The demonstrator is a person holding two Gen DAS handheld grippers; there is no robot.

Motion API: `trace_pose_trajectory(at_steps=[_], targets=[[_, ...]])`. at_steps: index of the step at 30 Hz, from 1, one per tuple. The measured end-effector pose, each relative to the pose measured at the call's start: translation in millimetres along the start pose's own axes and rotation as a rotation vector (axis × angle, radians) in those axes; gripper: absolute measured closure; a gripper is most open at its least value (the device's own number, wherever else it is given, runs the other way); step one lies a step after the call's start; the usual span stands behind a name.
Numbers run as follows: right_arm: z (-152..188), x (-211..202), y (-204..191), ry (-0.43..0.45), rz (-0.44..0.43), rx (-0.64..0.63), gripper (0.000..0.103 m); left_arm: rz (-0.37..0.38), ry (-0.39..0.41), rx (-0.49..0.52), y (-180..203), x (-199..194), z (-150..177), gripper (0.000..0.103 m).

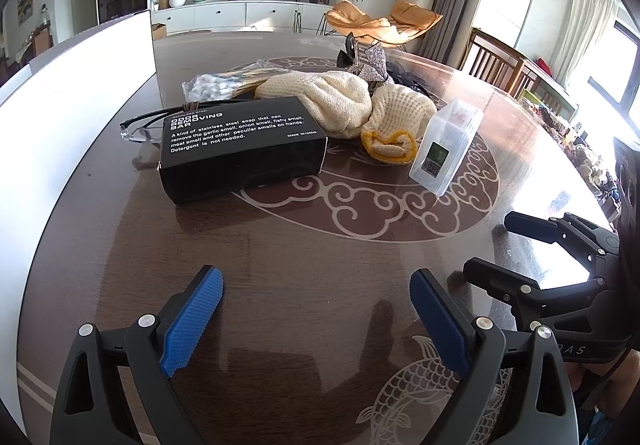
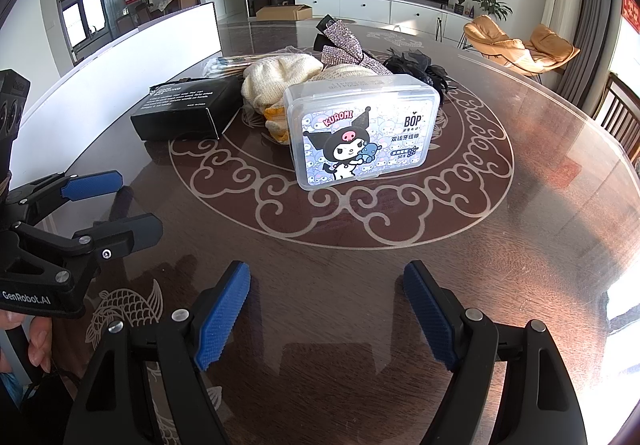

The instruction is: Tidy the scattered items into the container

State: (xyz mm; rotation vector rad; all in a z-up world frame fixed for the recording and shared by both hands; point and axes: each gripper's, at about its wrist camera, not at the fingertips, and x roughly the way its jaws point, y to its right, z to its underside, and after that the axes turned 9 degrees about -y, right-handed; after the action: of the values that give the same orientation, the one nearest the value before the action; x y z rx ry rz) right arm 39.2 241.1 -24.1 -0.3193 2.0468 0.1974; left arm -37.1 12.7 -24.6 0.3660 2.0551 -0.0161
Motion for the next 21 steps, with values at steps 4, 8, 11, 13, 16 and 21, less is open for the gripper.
trace_pose_trajectory(at_steps=[4, 8, 11, 13, 16, 21], targets=[[0, 0, 0, 0.000, 0.000, 0.000, 0.023, 0.051, 0.015, -0.032, -11, -5, 2, 0.008], [0, 0, 0, 0.000, 0.000, 0.000, 0.023, 0.072, 0.046, -0.124, -52, -18, -2, 0.008], [0, 0, 0, 0.000, 0.000, 0.000, 0.023, 0.055, 0.058, -0.182, -81, -26, -14, 0.008], [0, 0, 1, 0.000, 0.000, 0.000, 0.023, 0.052, 0.067, -0.233, -95, -30, -26, 0.008], [0, 0, 1, 0.000, 0.000, 0.000, 0.023, 0.050, 0.070, -0.313, -104, -32, -50, 0.008], [0, 0, 1, 0.000, 0.000, 0.000, 0.023, -0.110, 0.042, -0.408, -89, -13, -95, 0.008]])
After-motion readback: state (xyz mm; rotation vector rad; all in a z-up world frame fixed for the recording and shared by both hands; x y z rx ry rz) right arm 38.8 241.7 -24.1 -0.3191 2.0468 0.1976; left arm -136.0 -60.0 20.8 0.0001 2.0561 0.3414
